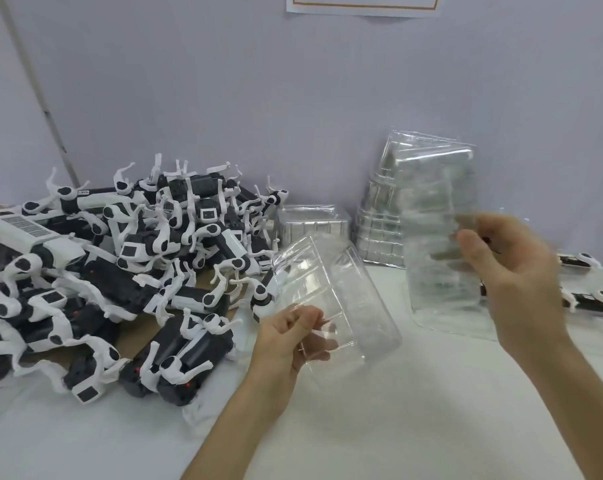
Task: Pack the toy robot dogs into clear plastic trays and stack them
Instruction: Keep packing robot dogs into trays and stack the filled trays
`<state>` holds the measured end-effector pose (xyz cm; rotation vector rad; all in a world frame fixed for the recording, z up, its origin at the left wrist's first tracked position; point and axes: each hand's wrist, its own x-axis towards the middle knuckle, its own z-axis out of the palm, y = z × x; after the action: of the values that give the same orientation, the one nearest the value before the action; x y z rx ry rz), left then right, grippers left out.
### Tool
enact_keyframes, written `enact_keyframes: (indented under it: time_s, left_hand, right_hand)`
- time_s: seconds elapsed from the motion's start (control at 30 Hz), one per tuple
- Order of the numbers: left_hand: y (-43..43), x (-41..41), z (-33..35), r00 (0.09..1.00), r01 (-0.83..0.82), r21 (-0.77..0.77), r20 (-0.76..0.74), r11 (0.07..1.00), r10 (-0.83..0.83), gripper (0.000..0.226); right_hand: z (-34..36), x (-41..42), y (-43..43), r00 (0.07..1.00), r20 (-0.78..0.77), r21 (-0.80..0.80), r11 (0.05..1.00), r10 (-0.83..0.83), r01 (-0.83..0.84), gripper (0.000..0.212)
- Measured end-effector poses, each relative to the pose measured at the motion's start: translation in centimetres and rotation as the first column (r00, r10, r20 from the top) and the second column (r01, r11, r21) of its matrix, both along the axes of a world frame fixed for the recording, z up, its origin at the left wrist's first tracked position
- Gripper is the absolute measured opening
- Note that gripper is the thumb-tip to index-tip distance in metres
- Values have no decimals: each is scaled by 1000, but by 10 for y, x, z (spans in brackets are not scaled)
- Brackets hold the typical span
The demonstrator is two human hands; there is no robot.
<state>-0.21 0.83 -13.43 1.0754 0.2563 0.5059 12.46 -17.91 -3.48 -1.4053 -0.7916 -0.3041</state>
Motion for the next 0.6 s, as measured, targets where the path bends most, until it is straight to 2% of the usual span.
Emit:
enact_keyframes:
  time_s: [0.13, 0.3, 0.47, 0.6]
  left_hand:
    - [-2, 2, -4, 1000, -12, -108, 10, 994, 13, 23]
    - [-3, 3, -10, 999, 36, -282, 12, 959, -34, 24]
    - [4, 6, -15, 987, 164, -350, 56, 923, -154, 32]
    - [8, 12, -17, 980, 201, -319, 71, 926, -188, 28]
  right_hand:
    - [21, 20, 46, 978, 205, -233, 972, 27, 22, 16]
    - [30, 59, 134, 873, 487, -447, 866, 27, 222, 16]
    - [16, 110, 203, 848, 525, -645, 682, 67, 346, 19]
    - [-4, 137, 231, 849, 528, -731, 510, 2, 453, 27]
